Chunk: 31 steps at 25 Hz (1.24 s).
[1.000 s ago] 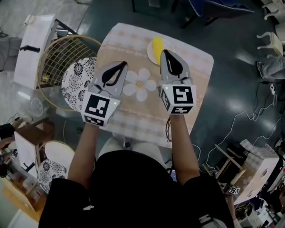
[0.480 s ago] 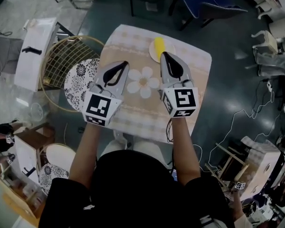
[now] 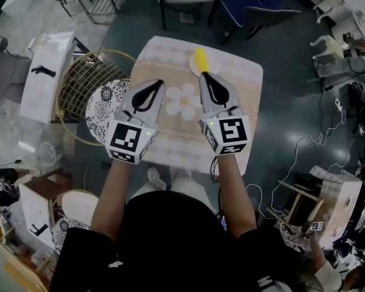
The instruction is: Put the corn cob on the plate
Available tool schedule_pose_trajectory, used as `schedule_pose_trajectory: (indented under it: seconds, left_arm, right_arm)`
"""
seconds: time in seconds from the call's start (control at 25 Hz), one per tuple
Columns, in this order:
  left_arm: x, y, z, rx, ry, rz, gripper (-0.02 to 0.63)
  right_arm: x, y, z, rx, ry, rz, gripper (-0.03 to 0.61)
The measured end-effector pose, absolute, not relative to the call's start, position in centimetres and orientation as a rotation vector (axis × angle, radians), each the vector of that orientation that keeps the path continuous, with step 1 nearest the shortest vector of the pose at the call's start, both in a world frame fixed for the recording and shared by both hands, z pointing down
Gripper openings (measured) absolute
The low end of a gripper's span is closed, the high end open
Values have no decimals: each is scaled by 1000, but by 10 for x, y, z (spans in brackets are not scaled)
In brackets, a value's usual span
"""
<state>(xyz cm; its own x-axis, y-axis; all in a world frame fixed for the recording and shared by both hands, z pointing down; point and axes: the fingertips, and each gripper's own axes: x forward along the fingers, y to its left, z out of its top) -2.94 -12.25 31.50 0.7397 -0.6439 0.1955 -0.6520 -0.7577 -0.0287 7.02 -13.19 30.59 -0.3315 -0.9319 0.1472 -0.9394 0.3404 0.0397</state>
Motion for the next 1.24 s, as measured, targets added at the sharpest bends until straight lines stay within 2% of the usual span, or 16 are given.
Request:
schedule_pose_trajectory:
  seconds: [1.24]
  left_arm:
    - [-89, 32, 256, 3037, -952, 82, 3]
  right_arm:
    - [-17, 45, 241, 1862, -2432, -110, 2]
